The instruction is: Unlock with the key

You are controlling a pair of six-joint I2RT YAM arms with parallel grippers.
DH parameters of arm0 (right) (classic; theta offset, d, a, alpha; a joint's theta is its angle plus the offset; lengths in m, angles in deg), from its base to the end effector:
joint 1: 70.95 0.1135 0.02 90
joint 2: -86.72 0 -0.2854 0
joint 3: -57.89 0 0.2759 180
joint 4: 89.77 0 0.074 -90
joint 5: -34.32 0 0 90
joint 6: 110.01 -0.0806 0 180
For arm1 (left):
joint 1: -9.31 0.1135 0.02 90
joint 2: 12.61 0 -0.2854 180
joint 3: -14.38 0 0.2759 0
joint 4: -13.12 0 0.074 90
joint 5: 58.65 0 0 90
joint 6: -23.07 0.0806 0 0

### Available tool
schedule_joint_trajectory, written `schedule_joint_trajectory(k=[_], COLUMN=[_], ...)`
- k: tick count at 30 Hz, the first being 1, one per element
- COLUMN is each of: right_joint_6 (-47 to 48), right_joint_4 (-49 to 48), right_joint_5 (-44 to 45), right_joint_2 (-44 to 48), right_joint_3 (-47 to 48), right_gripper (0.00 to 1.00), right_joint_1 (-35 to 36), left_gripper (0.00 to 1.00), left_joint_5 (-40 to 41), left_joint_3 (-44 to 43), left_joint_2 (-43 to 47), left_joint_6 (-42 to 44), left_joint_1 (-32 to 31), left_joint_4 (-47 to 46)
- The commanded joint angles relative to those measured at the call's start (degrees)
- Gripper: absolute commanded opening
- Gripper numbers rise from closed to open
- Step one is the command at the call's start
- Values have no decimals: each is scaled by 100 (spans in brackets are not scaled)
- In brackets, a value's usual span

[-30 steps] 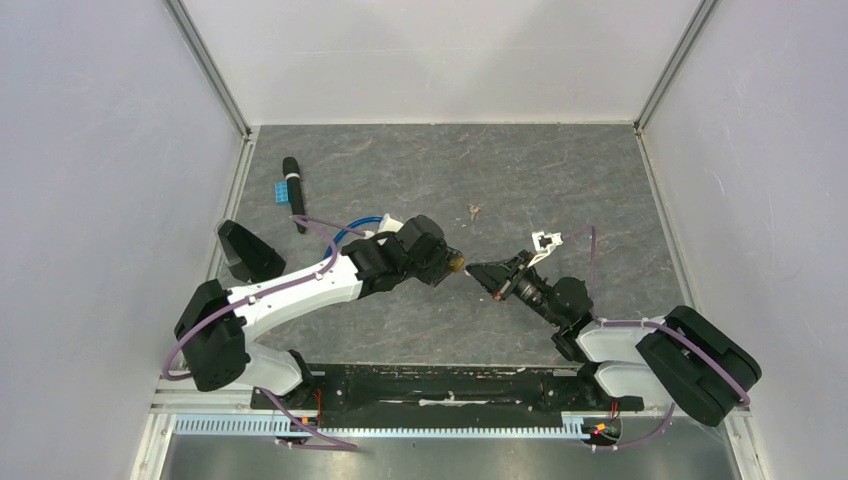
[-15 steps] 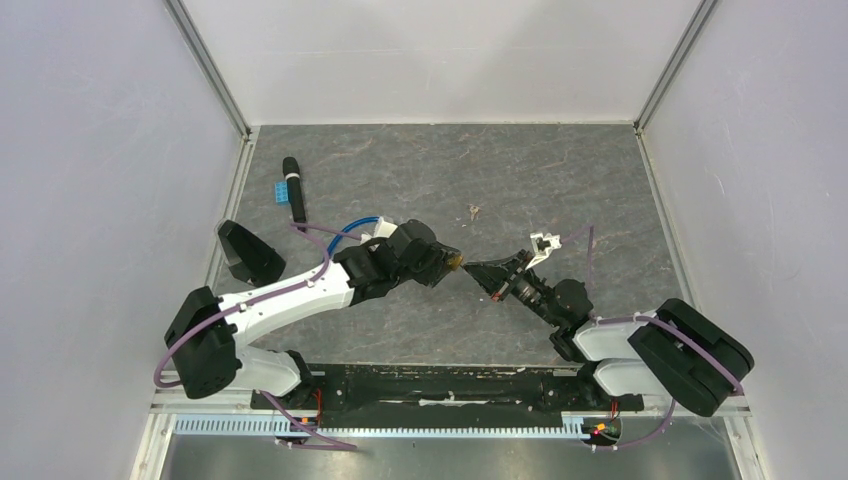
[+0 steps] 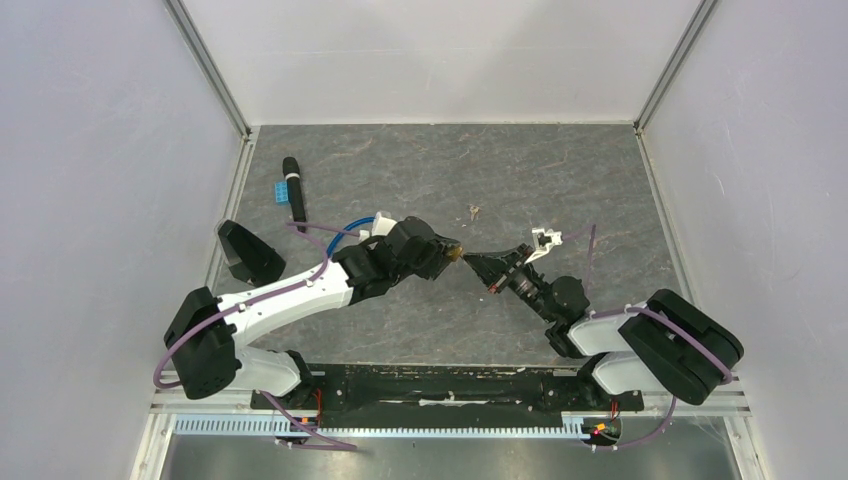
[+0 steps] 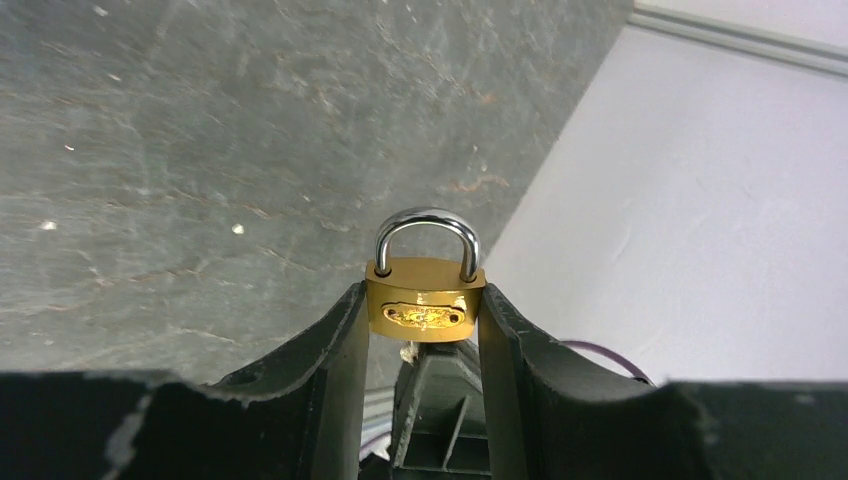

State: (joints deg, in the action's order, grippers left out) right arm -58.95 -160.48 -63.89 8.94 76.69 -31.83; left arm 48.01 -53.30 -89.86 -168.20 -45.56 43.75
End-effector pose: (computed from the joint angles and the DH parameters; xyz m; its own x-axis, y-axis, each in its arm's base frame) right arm 0.1885 0.1681 0.1873 -0.3380 0.5269 -0.7798 -0.6692 0.4480 0.5928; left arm 0.2172 -0.2685 0.2484 -0.5722 -0.8194 -0.0322 -0.4928 0.3750 -0.7852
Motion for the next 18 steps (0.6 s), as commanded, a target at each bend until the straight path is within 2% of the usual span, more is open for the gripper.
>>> schedule_joint_trajectory(k=[1, 4, 7, 15, 17, 18], right_joint_6=[102, 40, -252, -60, -110, -147], right_joint_4=[-195, -513, -1222, -855, -830, -805], right_joint_5=[239, -53, -420, -174, -252, -305], right_joint_2=[-125, -409, -755, -757, -692, -619], right_joint_3=[518, 652, 666, 770, 771, 735], right_gripper=[0, 0, 0, 0, 6, 12], right_joint_1=[123, 122, 123, 67, 38, 15], left_gripper=[2, 2, 2, 2, 2, 2], left_joint_5=[-881, -980, -1080, -1130, -1075, -1035], left_joint_3=[-132, -92, -55, -86, 17, 63], left_joint_2=[87, 31, 23, -2, 33, 79], left_joint_6=[109, 133, 135, 317, 259, 262], left_joint_1=[-259, -259, -256, -265, -240, -210], left_joint_4=[-1046, -1150, -1247, -1371, -1361, -1330])
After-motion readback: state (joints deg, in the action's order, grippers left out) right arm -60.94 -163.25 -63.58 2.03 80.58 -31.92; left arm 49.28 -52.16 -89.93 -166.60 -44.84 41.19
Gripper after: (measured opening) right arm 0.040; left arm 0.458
